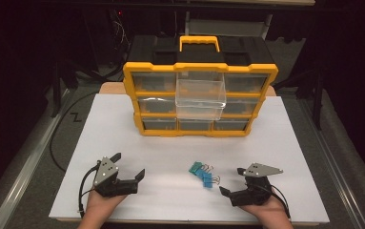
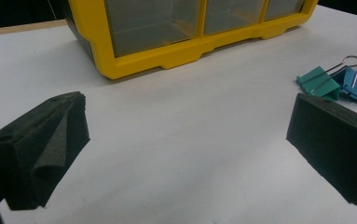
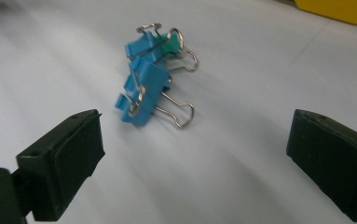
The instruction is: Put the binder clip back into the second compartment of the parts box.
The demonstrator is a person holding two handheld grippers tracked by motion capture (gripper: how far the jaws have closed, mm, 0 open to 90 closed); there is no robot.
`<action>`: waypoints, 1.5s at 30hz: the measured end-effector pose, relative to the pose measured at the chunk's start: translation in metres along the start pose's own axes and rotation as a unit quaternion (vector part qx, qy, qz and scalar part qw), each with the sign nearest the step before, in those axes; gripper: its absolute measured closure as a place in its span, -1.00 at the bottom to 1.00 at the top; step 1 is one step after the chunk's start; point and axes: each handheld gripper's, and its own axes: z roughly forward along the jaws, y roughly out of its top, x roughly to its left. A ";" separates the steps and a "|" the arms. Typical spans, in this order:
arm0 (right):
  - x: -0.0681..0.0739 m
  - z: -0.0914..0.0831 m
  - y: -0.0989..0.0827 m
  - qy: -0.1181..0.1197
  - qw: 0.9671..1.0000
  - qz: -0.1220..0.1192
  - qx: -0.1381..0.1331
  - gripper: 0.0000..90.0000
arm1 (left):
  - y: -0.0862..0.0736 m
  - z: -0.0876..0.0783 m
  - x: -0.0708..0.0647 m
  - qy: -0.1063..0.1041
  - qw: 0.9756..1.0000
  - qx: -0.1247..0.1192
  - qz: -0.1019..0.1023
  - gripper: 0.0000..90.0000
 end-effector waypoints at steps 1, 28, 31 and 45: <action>0.003 0.002 0.003 0.008 1.000 0.002 -0.004 -0.86 | 0.000 0.000 0.000 0.000 1.000 0.001 0.001 -1.00; 0.007 0.014 0.006 0.085 0.995 0.039 -0.021 0.48 | 0.001 -0.001 -0.001 0.002 1.000 -0.004 0.010 -1.00; 0.007 0.017 0.006 0.089 0.995 0.040 -0.016 0.55 | 0.001 -0.001 -0.001 0.002 1.000 -0.004 0.009 -1.00; 0.005 0.017 0.006 0.099 0.993 0.052 -0.024 0.64 | 0.001 -0.001 -0.001 -0.002 1.000 -0.007 0.007 -1.00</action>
